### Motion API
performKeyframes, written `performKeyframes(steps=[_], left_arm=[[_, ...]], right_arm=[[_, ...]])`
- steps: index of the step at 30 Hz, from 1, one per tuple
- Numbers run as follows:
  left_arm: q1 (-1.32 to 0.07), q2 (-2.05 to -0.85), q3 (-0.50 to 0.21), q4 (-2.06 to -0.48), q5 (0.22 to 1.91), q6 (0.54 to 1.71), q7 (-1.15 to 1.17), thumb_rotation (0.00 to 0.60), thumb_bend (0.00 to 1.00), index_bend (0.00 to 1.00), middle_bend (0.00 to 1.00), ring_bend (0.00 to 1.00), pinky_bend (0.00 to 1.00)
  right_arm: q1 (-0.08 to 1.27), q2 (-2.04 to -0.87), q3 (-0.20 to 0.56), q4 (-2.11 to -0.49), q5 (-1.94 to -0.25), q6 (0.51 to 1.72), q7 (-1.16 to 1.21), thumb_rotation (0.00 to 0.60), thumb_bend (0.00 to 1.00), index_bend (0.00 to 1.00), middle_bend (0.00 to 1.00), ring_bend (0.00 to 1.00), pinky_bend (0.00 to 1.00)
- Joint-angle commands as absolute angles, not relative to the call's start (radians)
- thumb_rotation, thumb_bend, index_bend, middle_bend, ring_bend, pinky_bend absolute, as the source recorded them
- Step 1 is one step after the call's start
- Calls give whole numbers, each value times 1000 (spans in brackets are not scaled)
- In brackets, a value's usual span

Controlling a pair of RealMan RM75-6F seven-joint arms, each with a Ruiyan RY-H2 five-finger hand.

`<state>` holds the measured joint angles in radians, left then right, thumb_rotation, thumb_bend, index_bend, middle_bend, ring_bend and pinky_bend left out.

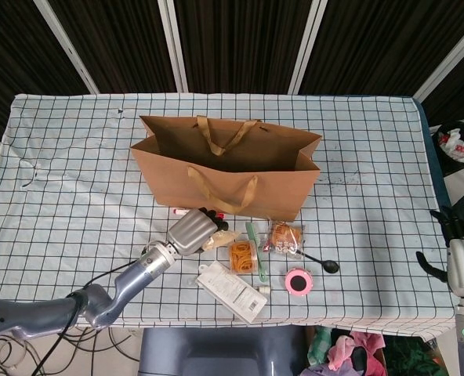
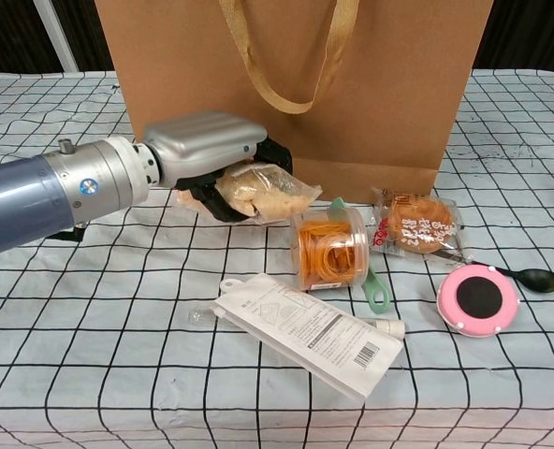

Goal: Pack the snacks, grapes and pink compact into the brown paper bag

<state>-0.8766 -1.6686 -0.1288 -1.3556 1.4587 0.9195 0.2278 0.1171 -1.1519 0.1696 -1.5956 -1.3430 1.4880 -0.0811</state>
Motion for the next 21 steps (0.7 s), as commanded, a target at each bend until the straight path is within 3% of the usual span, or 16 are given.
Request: performKeyframes(steps=[1,12,17,21], left_arm=[[-846,-1586,-126,-1472,1476,976,256,600,486,433,469,356,472],[-767,-1371,-153,-1803,1696,1253,220,600,481,435,460,349,467],[-771,-1334,-212,-1839,1742,1325,187,600,481,437,454,349,467],[-818,-1338,-305,-1823,1666,1297,172,600,479,435,450,349,467]], right_arm=[[117,-1152,171,-1598,-1343,1489,-83,600,205,171,113,199,229],[117,-1154,177,-1603,-1338,1493,-97,600,205,172,113,199,229],[116,-1154,178,-1602,-1336,1495,-100,600,205,172,113,199,229],[115,-1152,177,-1601,-1335,1494,-104,600,205,172,113,199,229]])
